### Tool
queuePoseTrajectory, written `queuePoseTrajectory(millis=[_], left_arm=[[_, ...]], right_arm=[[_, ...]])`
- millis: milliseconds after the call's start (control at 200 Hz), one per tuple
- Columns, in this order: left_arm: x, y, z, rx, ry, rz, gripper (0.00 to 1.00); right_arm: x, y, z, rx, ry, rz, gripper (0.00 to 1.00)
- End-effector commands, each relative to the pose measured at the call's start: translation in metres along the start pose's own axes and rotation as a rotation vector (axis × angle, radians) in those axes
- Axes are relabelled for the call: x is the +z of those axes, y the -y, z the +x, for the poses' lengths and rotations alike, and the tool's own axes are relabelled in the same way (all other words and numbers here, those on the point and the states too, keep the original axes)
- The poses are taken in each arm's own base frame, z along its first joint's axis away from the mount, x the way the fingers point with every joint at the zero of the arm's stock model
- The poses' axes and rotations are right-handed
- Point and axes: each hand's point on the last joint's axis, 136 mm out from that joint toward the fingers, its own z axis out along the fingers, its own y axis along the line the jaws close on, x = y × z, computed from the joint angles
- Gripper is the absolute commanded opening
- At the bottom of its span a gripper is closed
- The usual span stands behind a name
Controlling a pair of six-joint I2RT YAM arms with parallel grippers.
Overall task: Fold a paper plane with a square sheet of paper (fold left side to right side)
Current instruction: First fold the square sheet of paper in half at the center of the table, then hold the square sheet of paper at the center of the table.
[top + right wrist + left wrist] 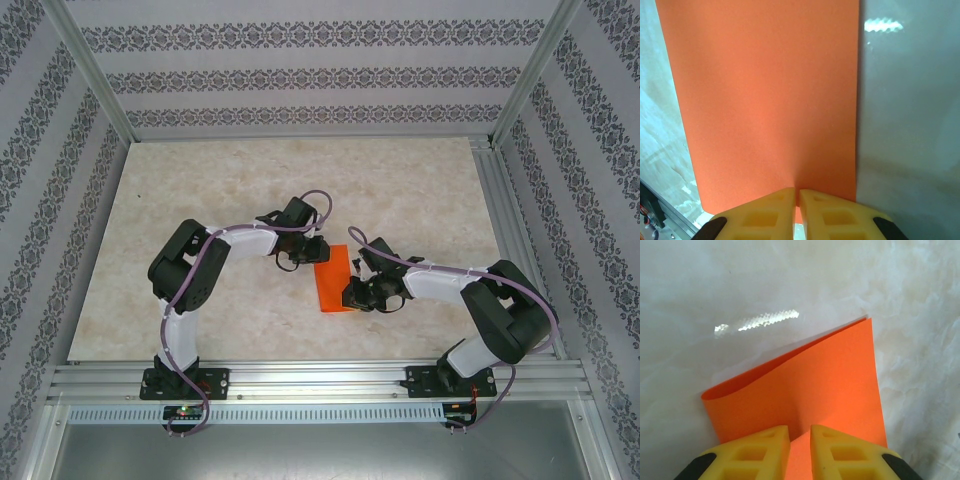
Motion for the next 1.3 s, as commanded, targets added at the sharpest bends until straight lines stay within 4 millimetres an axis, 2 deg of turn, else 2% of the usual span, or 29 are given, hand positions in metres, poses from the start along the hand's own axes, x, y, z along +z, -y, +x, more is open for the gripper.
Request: queuePoseTrajectory(millis=[0, 455, 570, 744, 859, 979, 1214, 1294], left_arm=[[-0.002, -0.042, -0.037, -0.004, 0.139, -0.105, 0.23], [-0.004, -0.058, -0.061, -0.040, 0.172, -0.092, 0.24], [-0.018, -0.059, -0.064, -0.031, 0.187, -0.105, 0.26], [-0.057, -0.055, -0.066, -0.001, 0.234, -0.134, 0.28], [-0.078, -0.044, -0.061, 0.012, 0.261, -0.108, 0.28], [-0.083, -0.022, -0.046, 0.012, 0.251, 0.016, 0.29], [-0.058, 0.029, -0.010, 0.080, 0.148, 0.175, 0.29], [-0.046, 0.030, -0.007, 0.074, 0.132, 0.175, 0.28]], right_arm=[[0.007, 0.051, 0.028, 0.049, -0.070, 0.205, 0.14], [0.007, 0.050, 0.027, 0.046, -0.071, 0.198, 0.14], [0.007, 0.046, 0.024, 0.034, -0.062, 0.187, 0.14], [0.002, 0.039, 0.015, -0.001, -0.055, 0.187, 0.15], [-0.001, 0.035, 0.009, -0.023, -0.050, 0.182, 0.15], [-0.004, 0.035, 0.004, -0.039, -0.048, 0.182, 0.15], [-0.006, 0.030, -0.003, -0.059, -0.038, 0.160, 0.15], [-0.007, 0.028, -0.005, -0.065, -0.036, 0.153, 0.15]])
